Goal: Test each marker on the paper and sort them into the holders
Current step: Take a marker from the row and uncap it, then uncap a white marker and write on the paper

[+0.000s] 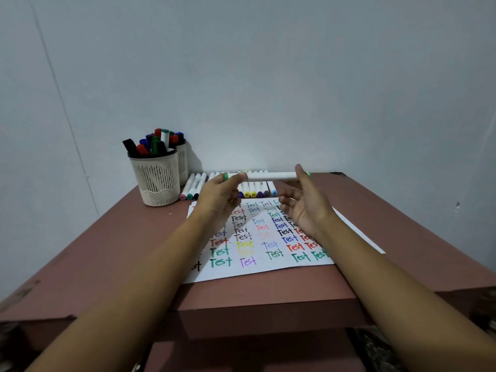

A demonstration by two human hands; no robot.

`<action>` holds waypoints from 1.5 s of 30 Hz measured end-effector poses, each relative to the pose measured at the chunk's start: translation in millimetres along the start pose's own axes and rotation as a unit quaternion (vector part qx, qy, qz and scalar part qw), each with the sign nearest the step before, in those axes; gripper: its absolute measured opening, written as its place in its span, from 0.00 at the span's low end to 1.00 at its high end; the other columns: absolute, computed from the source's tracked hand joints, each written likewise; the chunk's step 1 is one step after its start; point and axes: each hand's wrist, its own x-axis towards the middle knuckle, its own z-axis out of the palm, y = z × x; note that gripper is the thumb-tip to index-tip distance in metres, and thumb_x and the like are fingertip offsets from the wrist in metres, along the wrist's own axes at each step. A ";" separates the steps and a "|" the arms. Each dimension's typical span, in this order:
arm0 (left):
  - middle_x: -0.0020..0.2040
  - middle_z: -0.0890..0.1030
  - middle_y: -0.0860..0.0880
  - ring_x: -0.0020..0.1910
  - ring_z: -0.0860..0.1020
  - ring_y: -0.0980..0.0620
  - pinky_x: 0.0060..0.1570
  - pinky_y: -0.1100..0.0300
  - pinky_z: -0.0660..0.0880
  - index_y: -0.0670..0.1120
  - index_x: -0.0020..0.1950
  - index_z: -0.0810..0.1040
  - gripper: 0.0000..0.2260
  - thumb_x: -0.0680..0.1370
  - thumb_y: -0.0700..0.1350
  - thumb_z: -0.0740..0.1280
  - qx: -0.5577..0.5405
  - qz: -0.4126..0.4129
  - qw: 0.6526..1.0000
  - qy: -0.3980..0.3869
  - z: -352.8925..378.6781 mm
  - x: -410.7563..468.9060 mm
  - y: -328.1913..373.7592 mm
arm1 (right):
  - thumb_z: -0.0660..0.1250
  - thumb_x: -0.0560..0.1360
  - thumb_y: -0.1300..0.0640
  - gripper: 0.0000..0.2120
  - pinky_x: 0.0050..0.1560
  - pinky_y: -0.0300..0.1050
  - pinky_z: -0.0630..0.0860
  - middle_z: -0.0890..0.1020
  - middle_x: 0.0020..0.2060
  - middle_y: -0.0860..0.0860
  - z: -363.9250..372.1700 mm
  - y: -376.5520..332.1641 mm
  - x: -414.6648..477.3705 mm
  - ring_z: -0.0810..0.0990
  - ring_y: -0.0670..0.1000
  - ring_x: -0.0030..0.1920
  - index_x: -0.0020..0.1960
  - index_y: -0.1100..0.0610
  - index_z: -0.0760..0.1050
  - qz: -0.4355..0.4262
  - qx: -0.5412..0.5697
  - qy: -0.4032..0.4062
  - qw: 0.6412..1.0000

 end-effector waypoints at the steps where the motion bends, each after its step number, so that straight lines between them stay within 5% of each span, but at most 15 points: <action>1: 0.24 0.67 0.55 0.24 0.64 0.59 0.26 0.67 0.65 0.42 0.41 0.75 0.03 0.76 0.38 0.66 -0.014 0.010 1.000 0.013 -1.6 1.8 2.8 | 0.60 0.79 0.46 0.17 0.29 0.39 0.72 0.75 0.32 0.52 -1.2 1.2 -0.3 0.73 0.48 0.30 0.51 0.61 0.74 -0.030 -0.055 0.026 0.998; 4: 0.31 0.71 0.51 0.30 0.71 0.56 0.31 0.65 0.73 0.43 0.41 0.75 0.04 0.76 0.37 0.65 -0.042 0.050 0.997 0.042 -3.7 3.9 16.7 | 0.52 0.82 0.50 0.20 0.38 0.45 0.69 0.75 0.34 0.53 -5.8 10.1 -0.5 0.72 0.51 0.37 0.51 0.65 0.76 -0.126 -0.305 0.096 0.939; 8: 0.41 0.78 0.46 0.43 0.79 0.51 0.43 0.64 0.78 0.41 0.48 0.75 0.01 0.77 0.37 0.65 0.079 0.128 0.985 0.081 -10.4 14.7 43.7 | 0.53 0.81 0.57 0.17 0.37 0.43 0.62 0.71 0.36 0.54 -18.7 21.3 1.0 0.70 0.53 0.40 0.34 0.56 0.68 -0.226 -0.576 0.051 0.784; 10: 0.46 0.79 0.44 0.47 0.79 0.49 0.46 0.61 0.78 0.40 0.55 0.74 0.07 0.77 0.38 0.65 0.165 0.166 0.965 0.115 -17.5 23.4 63.3 | 0.55 0.79 0.58 0.19 0.38 0.42 0.62 0.71 0.35 0.53 -20.0 26.8 5.5 0.71 0.54 0.40 0.29 0.52 0.62 -0.224 -0.664 0.013 0.713; 13: 0.49 0.77 0.47 0.45 0.79 0.49 0.40 0.61 0.77 0.44 0.62 0.69 0.14 0.77 0.41 0.65 0.285 0.222 0.918 0.165 -32.5 32.5 97.6 | 0.55 0.78 0.57 0.15 0.40 0.42 0.64 0.71 0.37 0.52 -20.8 32.8 10.0 0.74 0.54 0.44 0.33 0.55 0.68 -0.213 -0.713 -0.001 0.669; 16: 0.49 0.76 0.48 0.39 0.77 0.52 0.28 0.70 0.72 0.44 0.63 0.67 0.15 0.77 0.40 0.64 0.376 0.259 0.866 0.202 -51.3 41.6 133.0 | 0.55 0.79 0.56 0.15 0.40 0.42 0.64 0.72 0.38 0.52 -19.3 33.1 10.6 0.73 0.53 0.44 0.35 0.56 0.70 -0.220 -0.712 -0.002 0.667; 21: 0.48 0.75 0.46 0.41 0.75 0.51 0.26 0.72 0.69 0.42 0.63 0.68 0.14 0.78 0.39 0.62 0.440 0.300 0.812 0.237 -72.4 48.9 173.4 | 0.55 0.79 0.55 0.15 0.43 0.43 0.68 0.74 0.42 0.52 -15.1 30.8 13.5 0.74 0.53 0.48 0.44 0.59 0.79 -0.216 -0.722 0.005 0.657; 25: 0.48 0.76 0.43 0.43 0.76 0.47 0.37 0.57 0.75 0.41 0.62 0.68 0.12 0.78 0.39 0.61 0.501 0.301 0.780 0.225 -88.1 53.0 178.4 | 0.55 0.80 0.55 0.16 0.49 0.44 0.71 0.78 0.50 0.54 -9.9 29.7 12.1 0.74 0.53 0.53 0.51 0.57 0.81 -0.213 -0.728 0.007 0.651; 30: 0.41 0.79 0.42 0.36 0.76 0.43 0.37 0.52 0.76 0.45 0.60 0.64 0.11 0.79 0.40 0.60 0.608 0.245 0.735 0.174 -99.2 60.3 153.8 | 0.55 0.80 0.55 0.16 0.53 0.45 0.72 0.78 0.53 0.53 -8.9 27.1 9.5 0.73 0.53 0.55 0.54 0.56 0.80 -0.210 -0.731 0.007 0.649; 33: 0.47 0.82 0.43 0.45 0.77 0.41 0.54 0.48 0.68 0.46 0.55 0.68 0.06 0.78 0.43 0.60 0.713 0.185 0.656 0.164 -106.0 63.9 140.7 | 0.55 0.80 0.54 0.16 0.55 0.45 0.73 0.78 0.55 0.53 -7.6 26.1 8.6 0.73 0.53 0.56 0.56 0.55 0.80 -0.210 -0.730 0.006 0.650; 38: 0.58 0.77 0.43 0.60 0.72 0.42 0.60 0.46 0.63 0.43 0.58 0.76 0.14 0.80 0.50 0.57 0.772 0.191 0.582 0.169 -106.8 61.5 127.3 | 0.55 0.80 0.53 0.16 0.57 0.46 0.72 0.77 0.57 0.53 -6.4 25.6 6.2 0.72 0.53 0.59 0.59 0.55 0.79 -0.208 -0.734 0.002 0.647; 41: 0.60 0.75 0.38 0.61 0.70 0.38 0.58 0.44 0.66 0.40 0.59 0.77 0.13 0.79 0.46 0.61 0.751 0.290 0.567 0.174 -95.7 56.2 121.0 | 0.57 0.79 0.48 0.18 0.61 0.48 0.70 0.74 0.61 0.52 -5.8 24.8 6.7 0.70 0.53 0.63 0.63 0.54 0.75 -0.190 -0.747 -0.005 0.637; 45: 0.53 0.77 0.37 0.52 0.74 0.37 0.49 0.47 0.71 0.38 0.54 0.78 0.10 0.76 0.41 0.63 0.679 0.400 0.602 0.131 -66.0 35.1 89.2 | 0.58 0.78 0.44 0.20 0.61 0.48 0.69 0.73 0.63 0.52 0.2 26.7 5.7 0.69 0.54 0.64 0.64 0.54 0.73 -0.170 -0.764 -0.003 0.622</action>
